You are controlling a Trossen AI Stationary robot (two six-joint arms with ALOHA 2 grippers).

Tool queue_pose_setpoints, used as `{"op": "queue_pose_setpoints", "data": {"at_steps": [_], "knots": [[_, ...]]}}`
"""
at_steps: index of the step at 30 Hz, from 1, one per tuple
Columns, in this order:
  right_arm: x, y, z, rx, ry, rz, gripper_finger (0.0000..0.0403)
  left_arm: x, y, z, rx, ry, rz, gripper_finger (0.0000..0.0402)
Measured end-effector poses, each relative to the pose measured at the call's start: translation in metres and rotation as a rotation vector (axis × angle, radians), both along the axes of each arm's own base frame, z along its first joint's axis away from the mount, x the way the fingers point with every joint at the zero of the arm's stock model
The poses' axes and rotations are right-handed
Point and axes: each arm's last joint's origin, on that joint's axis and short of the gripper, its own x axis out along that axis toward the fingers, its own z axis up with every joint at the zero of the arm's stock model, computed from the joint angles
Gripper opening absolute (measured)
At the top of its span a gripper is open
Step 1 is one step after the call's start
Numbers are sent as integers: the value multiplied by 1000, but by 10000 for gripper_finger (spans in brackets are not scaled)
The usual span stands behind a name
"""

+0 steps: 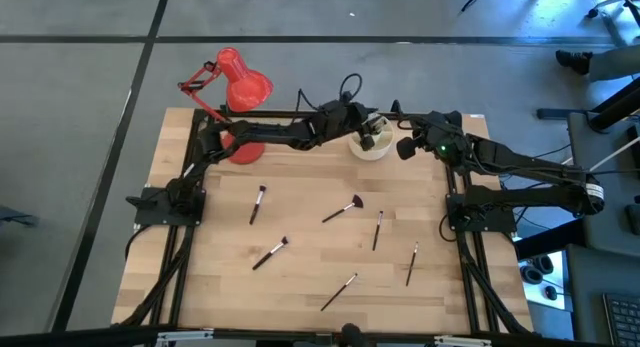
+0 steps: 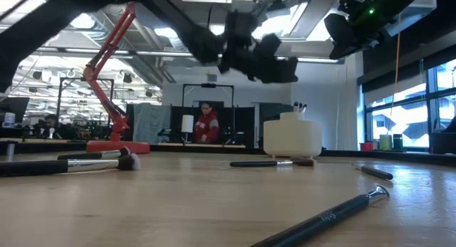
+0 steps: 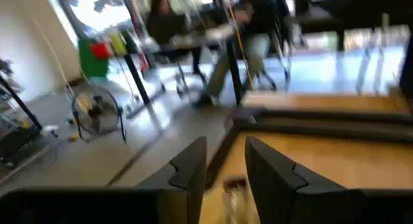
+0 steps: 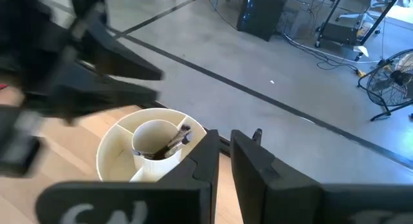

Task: Put items in baskets/containers
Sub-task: Put the black highlighter brush into the white organizer

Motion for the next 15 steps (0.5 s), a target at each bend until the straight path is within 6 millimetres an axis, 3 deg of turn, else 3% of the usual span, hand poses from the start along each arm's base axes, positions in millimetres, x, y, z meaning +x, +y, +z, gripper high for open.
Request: {"op": "queue_pose_setpoints", "data": {"at_steps": [4,7,12,15], "knots": [[0,0,-1,2,7,0,42,-13,-23,19,-77,194,-35,108],[0,0,0,2,5,0,42,-21,-42,19,-191,327,-116,104],[1,0,1,-3,-17,-1,42,-17,-82,-2,-321,477,-277,98],[1,0,2,-2,-30,8,42,-8,-111,-28,-327,578,-328,101]]}}
